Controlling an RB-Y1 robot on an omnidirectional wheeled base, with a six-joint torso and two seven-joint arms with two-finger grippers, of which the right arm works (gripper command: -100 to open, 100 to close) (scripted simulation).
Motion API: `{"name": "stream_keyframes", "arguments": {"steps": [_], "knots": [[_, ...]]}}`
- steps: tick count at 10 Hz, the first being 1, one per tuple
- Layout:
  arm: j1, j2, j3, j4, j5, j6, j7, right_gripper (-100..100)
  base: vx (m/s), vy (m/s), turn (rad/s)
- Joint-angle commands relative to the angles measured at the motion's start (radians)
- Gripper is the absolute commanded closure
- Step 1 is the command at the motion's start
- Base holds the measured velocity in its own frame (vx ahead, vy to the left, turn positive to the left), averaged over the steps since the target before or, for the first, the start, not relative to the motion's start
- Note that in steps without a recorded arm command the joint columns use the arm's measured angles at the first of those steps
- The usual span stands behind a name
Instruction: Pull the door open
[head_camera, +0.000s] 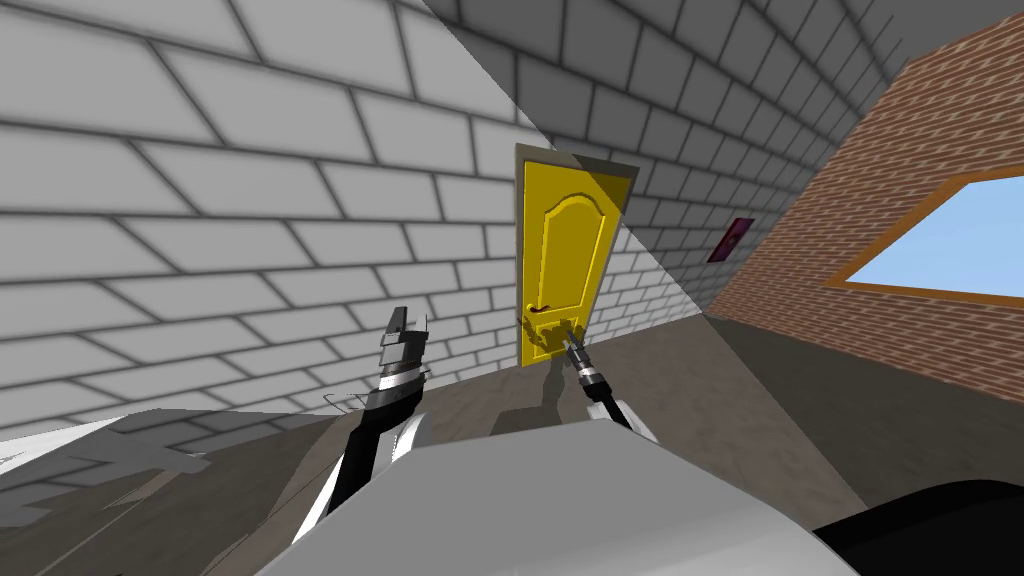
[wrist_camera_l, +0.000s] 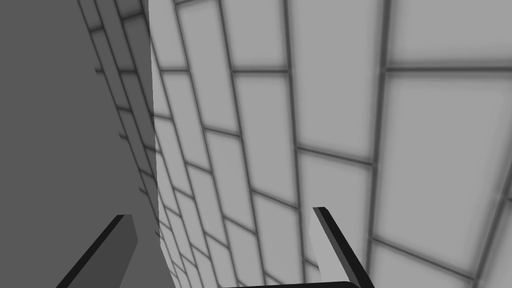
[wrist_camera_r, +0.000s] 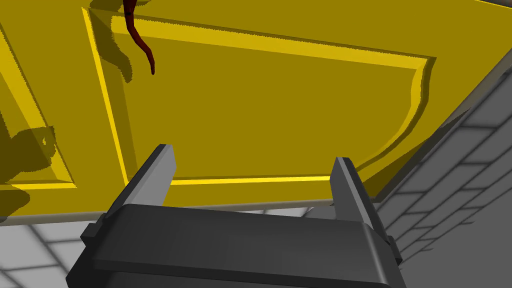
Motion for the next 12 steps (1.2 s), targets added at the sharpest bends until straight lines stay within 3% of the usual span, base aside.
{"name": "stream_keyframes", "arguments": {"steps": [1, 2, 12], "knots": [[-0.017, -0.01, -0.001, 0.05, 0.009, -0.013, -0.017, -100, 0.106, 0.015, 0.033], [-0.017, -0.01, -0.001, 0.05, 0.009, -0.013, -0.017, -100, 0.067, 0.006, 0.005], [-0.112, -0.073, -0.009, 0.307, 0.055, -0.066, -0.111, -100, 0.092, 0.006, 0.035]]}}
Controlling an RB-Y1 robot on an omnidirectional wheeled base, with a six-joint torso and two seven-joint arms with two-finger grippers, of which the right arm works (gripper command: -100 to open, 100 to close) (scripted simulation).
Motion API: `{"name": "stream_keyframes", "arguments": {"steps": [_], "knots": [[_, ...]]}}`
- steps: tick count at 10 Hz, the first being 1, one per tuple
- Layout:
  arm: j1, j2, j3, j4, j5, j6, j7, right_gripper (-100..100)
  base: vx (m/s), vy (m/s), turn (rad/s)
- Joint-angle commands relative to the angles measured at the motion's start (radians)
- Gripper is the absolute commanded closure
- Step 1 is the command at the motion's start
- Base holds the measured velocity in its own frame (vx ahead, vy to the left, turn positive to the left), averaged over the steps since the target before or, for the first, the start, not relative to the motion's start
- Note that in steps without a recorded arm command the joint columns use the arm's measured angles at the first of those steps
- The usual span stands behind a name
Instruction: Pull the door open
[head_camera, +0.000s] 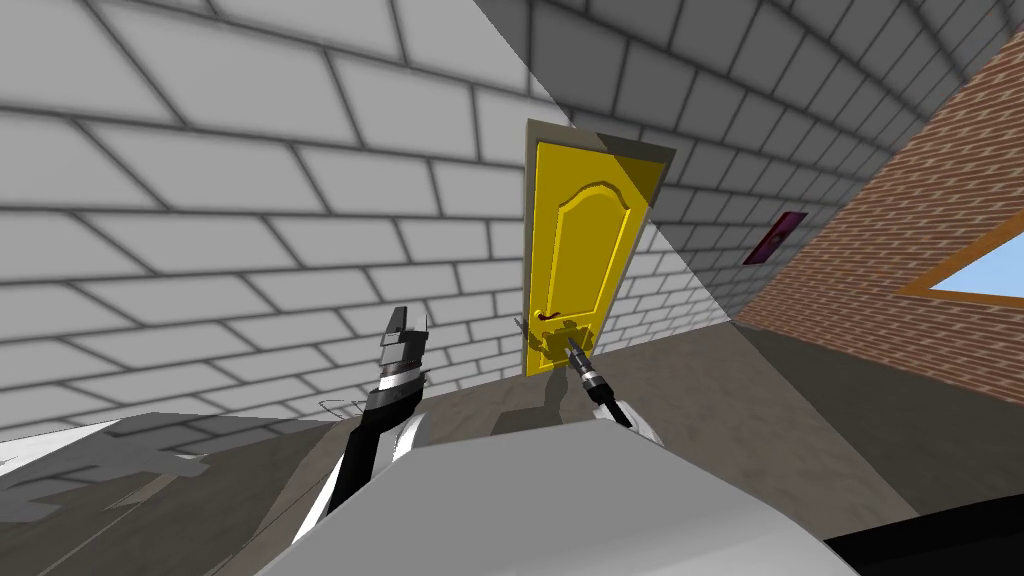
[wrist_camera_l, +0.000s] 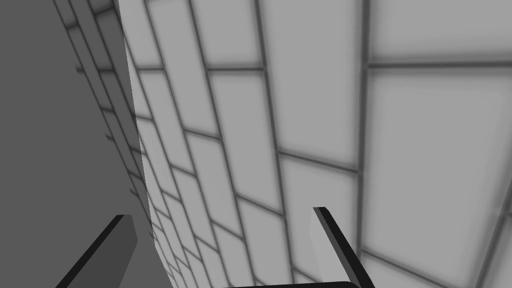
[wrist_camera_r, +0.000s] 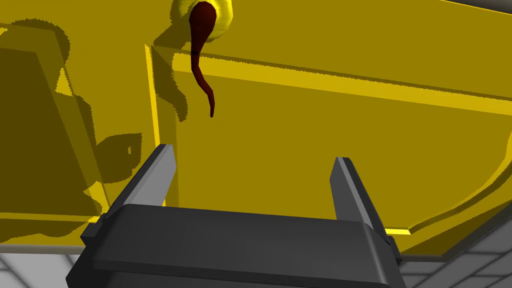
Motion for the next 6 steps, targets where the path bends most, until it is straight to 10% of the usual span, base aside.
{"name": "stream_keyframes", "arguments": {"steps": [1, 6], "knots": [[-0.012, -0.01, -0.001, 0.035, 0.007, -0.007, -0.016, -100, 0.106, 0.008, 0.031], [-0.049, -0.035, -0.004, 0.136, 0.025, -0.028, -0.053, -100, 0.101, 0.002, 0.028]]}}
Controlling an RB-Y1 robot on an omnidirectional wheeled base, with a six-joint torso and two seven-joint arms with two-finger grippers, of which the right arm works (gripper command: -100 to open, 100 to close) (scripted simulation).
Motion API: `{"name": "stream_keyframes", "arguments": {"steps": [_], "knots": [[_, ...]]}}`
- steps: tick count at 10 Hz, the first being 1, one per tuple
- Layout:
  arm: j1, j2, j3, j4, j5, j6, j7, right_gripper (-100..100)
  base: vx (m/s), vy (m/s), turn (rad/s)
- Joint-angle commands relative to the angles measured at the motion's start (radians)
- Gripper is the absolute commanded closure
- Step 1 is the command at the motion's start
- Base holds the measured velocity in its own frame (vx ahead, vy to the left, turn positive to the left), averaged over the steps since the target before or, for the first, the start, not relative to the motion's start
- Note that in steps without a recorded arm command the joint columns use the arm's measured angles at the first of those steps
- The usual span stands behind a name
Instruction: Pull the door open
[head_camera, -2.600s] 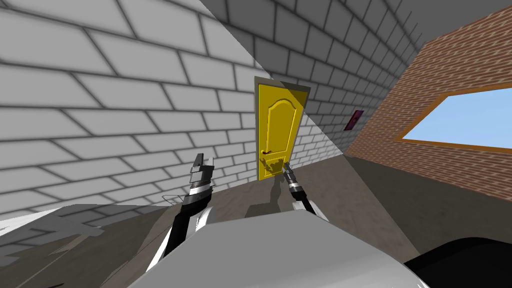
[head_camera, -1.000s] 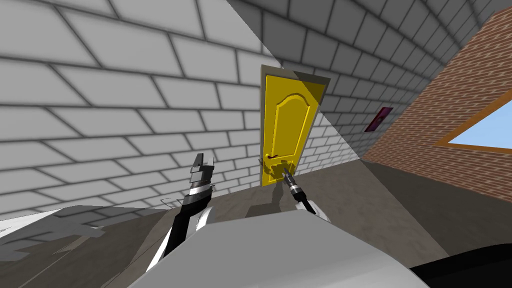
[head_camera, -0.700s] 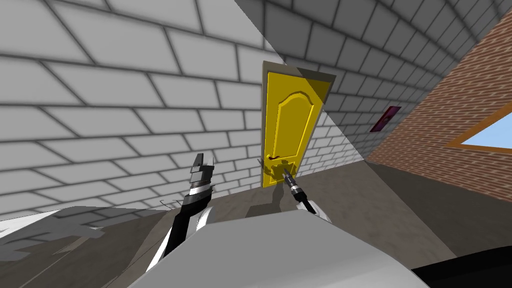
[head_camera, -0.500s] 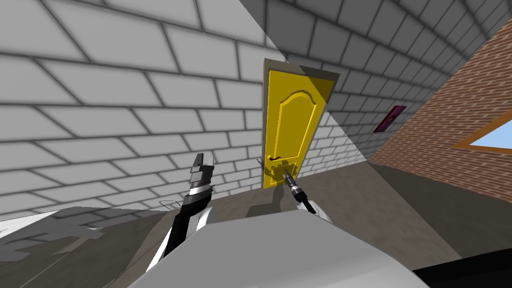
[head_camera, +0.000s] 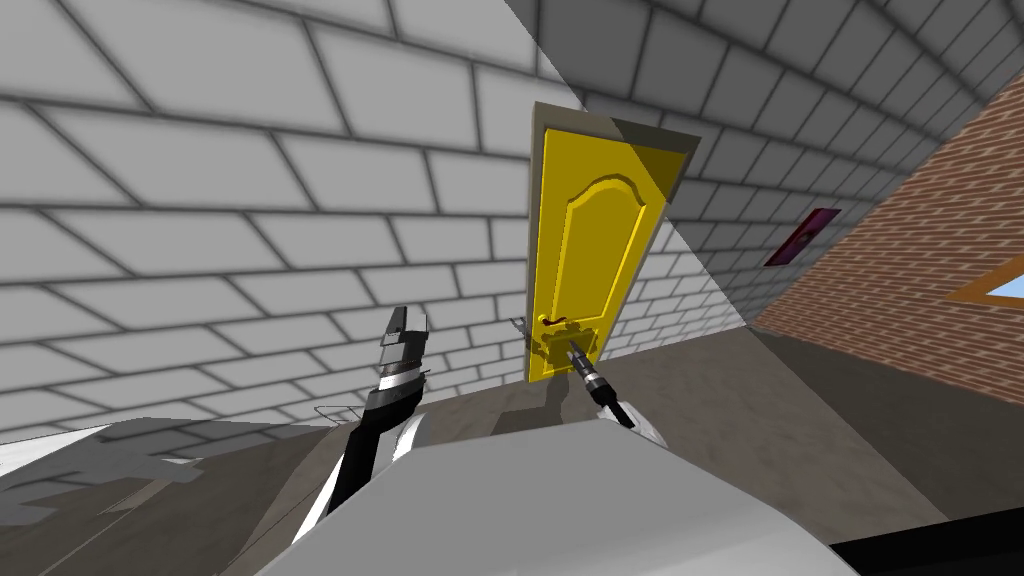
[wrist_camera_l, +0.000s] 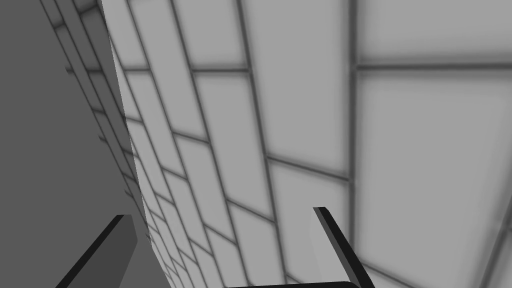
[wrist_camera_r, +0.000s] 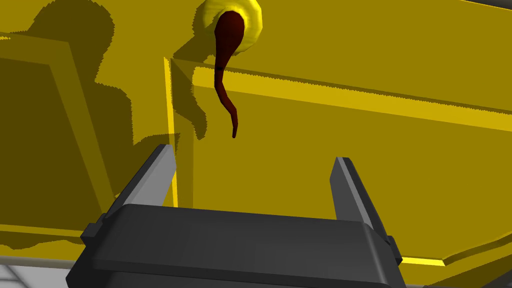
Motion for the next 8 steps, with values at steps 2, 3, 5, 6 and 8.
{"name": "stream_keyframes", "arguments": {"steps": [2, 3, 5, 6, 8], "knots": [[-0.018, -0.011, -0.001, 0.044, 0.008, -0.008, -0.017, -100, 0.088, -0.004, 0.02], [-0.03, -0.018, -0.002, 0.076, 0.014, -0.015, -0.029, -100, 0.113, -0.005, 0.029], [-0.046, -0.029, -0.004, 0.121, 0.022, -0.024, -0.046, -100, 0.158, -0.013, 0.036], [-0.055, -0.035, -0.005, 0.145, 0.026, -0.028, -0.054, -100, 0.169, -0.015, 0.031], [-0.051, -0.041, -0.021, 0.156, 0.011, -0.038, -0.049, -100, 0.108, 0.015, 0.09]]}}
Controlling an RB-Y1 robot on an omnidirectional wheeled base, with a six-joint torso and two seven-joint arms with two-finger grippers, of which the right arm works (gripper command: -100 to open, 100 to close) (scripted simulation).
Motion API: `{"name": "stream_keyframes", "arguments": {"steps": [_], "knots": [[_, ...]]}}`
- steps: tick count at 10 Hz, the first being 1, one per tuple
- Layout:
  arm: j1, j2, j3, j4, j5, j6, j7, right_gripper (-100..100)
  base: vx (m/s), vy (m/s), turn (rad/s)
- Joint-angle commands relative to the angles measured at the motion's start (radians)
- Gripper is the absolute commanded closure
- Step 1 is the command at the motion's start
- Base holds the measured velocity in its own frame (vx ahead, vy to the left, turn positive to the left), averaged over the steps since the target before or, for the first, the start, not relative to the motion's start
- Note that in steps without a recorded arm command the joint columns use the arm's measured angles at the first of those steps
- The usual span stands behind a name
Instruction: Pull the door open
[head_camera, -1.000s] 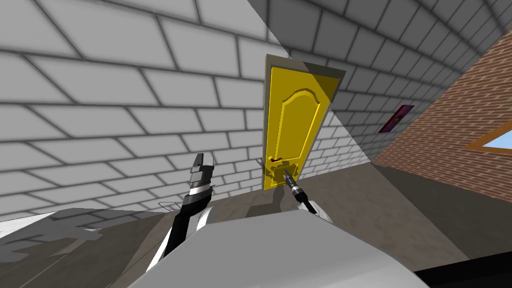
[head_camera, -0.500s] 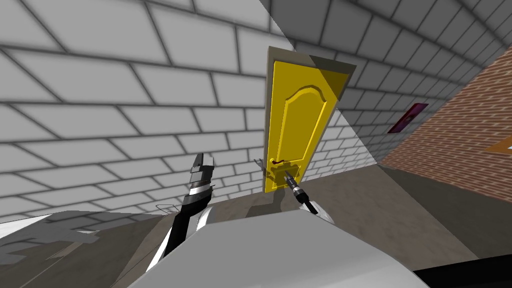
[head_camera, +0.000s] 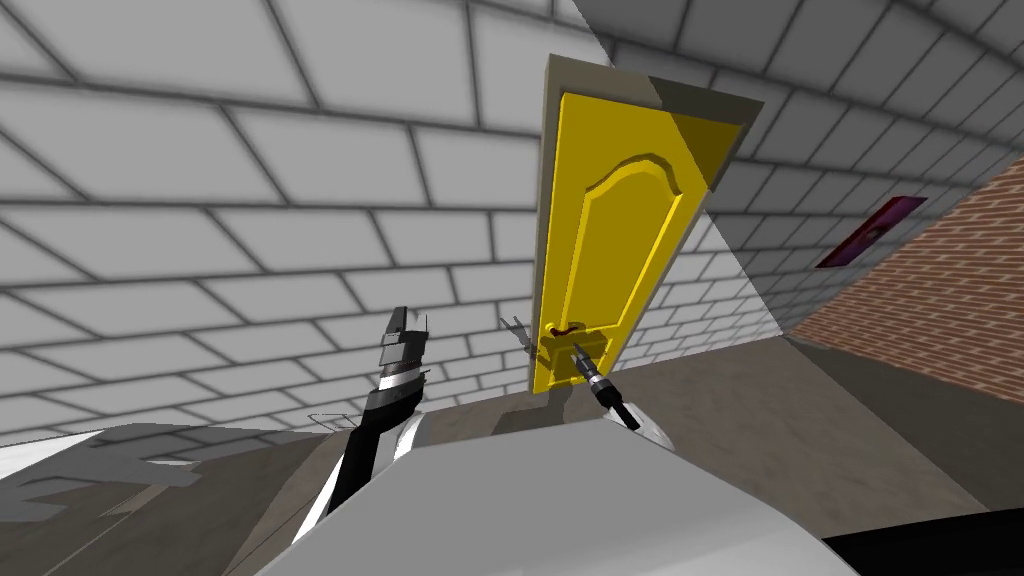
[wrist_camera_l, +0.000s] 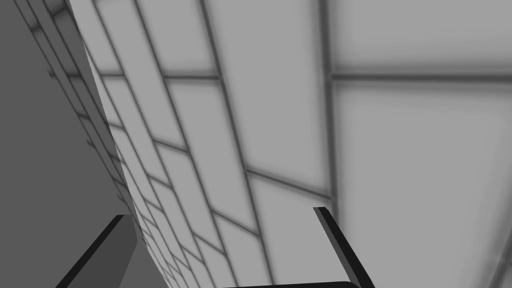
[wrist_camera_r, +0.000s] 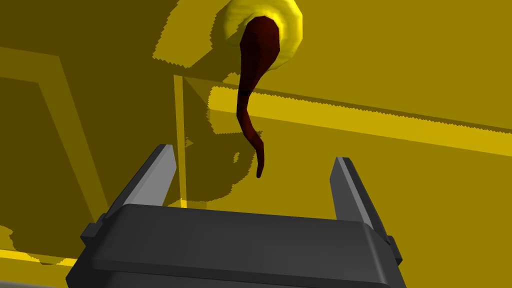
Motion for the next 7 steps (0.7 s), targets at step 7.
{"name": "stream_keyframes", "arguments": {"steps": [7], "knots": [[-0.012, -0.043, -0.07, 0.115, -0.051, -0.054, 0.001, -100, 0.148, 0.02, 0.144]]}}
